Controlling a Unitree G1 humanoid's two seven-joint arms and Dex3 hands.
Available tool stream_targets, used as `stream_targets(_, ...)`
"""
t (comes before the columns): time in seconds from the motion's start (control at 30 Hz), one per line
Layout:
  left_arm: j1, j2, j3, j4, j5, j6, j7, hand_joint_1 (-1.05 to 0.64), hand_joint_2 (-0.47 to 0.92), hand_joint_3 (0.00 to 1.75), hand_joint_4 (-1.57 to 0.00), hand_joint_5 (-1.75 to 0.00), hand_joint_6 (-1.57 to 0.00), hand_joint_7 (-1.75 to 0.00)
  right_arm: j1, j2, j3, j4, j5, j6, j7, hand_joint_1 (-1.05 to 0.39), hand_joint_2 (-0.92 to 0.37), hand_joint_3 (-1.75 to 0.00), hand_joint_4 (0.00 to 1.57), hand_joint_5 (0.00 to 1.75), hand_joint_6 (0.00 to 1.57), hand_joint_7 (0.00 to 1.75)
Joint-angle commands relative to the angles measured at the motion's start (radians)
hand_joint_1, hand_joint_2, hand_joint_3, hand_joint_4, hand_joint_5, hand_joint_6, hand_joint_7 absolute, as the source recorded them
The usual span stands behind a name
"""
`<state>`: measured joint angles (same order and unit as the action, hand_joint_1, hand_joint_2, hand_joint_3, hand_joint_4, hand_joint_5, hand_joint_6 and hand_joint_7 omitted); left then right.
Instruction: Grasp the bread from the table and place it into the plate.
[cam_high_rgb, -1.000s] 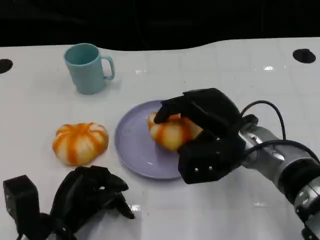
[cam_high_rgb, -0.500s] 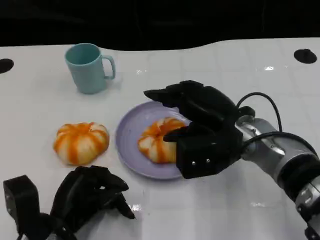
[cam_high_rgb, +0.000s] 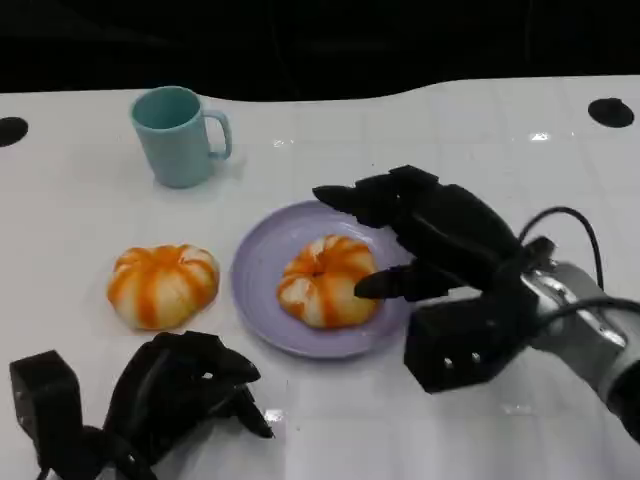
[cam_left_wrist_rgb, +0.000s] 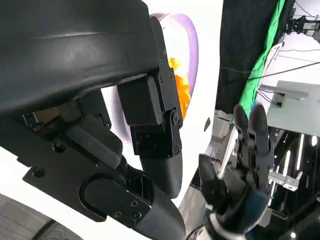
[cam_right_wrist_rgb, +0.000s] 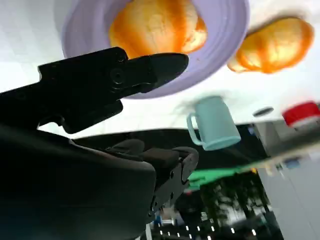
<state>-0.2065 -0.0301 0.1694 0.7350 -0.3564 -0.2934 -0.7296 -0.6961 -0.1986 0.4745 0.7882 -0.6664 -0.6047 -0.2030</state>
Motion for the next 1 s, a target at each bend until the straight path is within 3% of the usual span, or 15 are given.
stream_targets(0.03, 0.007, 0.009, 0.004, -0.005, 0.003, -0.001, 0.015, -1.05, 0.72, 0.0, -1.57, -0.6, -1.57, -0.21, 0.076, -0.045, -0.036, -0.051, -0.002, -0.079, -0.119, -0.41, -0.89, -0.01, 0.36, 0.59, 0.58, 0.12)
stream_targets(0.2, 0.006, 0.008, 0.002, -0.002, 0.007, -0.008, 0.018, -1.05, 0.72, 0.0, -1.57, -0.6, -1.57, -0.21, 0.16, -0.076, -0.063, -0.117, -0.029, -0.127, -0.244, -0.26, -0.88, 0.0, 0.59, 0.78, 0.82, 0.23)
stream_targets(0.27, 0.007, 0.008, 0.001, -0.003, 0.008, -0.008, 0.022, -1.05, 0.72, 0.0, -1.57, -0.61, -1.57, -0.21, 0.197, -0.089, -0.076, -0.143, -0.024, -0.145, -0.27, -0.18, -0.88, 0.0, 0.65, 0.98, 0.89, 0.34)
stream_targets(0.3, 0.007, 0.007, 0.0, -0.004, 0.009, -0.009, 0.024, -1.05, 0.72, 0.0, -1.57, -0.61, -1.57, -0.21, 0.218, -0.098, -0.084, -0.159, -0.021, -0.158, -0.281, -0.16, -0.88, -0.02, 0.68, 1.14, 0.89, 0.46)
stream_targets(0.33, 0.007, 0.006, 0.0, -0.005, 0.009, -0.007, 0.025, -1.05, 0.72, 0.0, -1.57, -0.61, -1.57, -0.21, 0.237, -0.108, -0.092, -0.173, -0.021, -0.169, -0.288, -0.13, -0.87, -0.06, 0.7, 1.33, 0.83, 0.7)
stream_targets(0.37, 0.008, 0.006, -0.001, -0.006, 0.009, -0.007, 0.026, -1.05, 0.72, 0.0, -1.57, -0.61, -1.57, -0.21, 0.249, -0.114, -0.097, -0.183, -0.021, -0.176, -0.291, -0.12, -0.83, -0.15, 0.72, 1.42, 0.78, 0.85)
stream_targets(0.43, 0.007, 0.005, -0.001, -0.006, 0.008, -0.004, 0.03, -1.05, 0.72, 0.0, -1.57, -0.61, -1.57, -0.22, 0.282, -0.138, -0.111, -0.209, -0.019, -0.204, -0.294, -0.09, -0.57, -0.65, 0.75, 1.55, 0.75, 1.03)
stream_targets(0.57, 0.003, 0.003, -0.002, -0.003, 0.004, 0.0, 0.031, -1.05, 0.72, 0.0, -1.57, -0.62, -1.57, -0.22, 0.332, -0.183, -0.143, -0.235, -0.021, -0.263, -0.307, -0.03, -0.39, -1.07, 0.85, 1.6, 0.82, 1.13)
stream_targets(0.8, -0.004, 0.005, -0.003, 0.005, 0.008, -0.006, 0.031, -1.05, 0.72, 0.0, -1.57, -0.61, -1.57, -0.21, 0.434, -0.248, -0.2, -0.296, 0.035, -0.303, -0.243, -0.06, -0.39, -1.23, 0.88, 1.66, 0.86, 1.17)
stream_targets(0.9, -0.004, 0.005, -0.004, 0.005, 0.007, -0.004, 0.028, -1.05, 0.72, 0.0, -1.57, -0.61, -1.57, -0.21, 0.478, -0.256, -0.218, -0.329, 0.054, -0.319, -0.219, -0.06, -0.33, -1.36, 0.91, 1.65, 0.88, 1.18)
stream_targets(1.0, -0.004, 0.005, -0.006, 0.003, 0.01, -0.005, 0.031, -1.05, 0.72, 0.0, -1.57, -0.6, -1.57, -0.21, 0.539, -0.259, -0.237, -0.387, 0.078, -0.309, -0.183, -0.1, -0.29, -1.4, 0.91, 1.73, 0.86, 1.33)
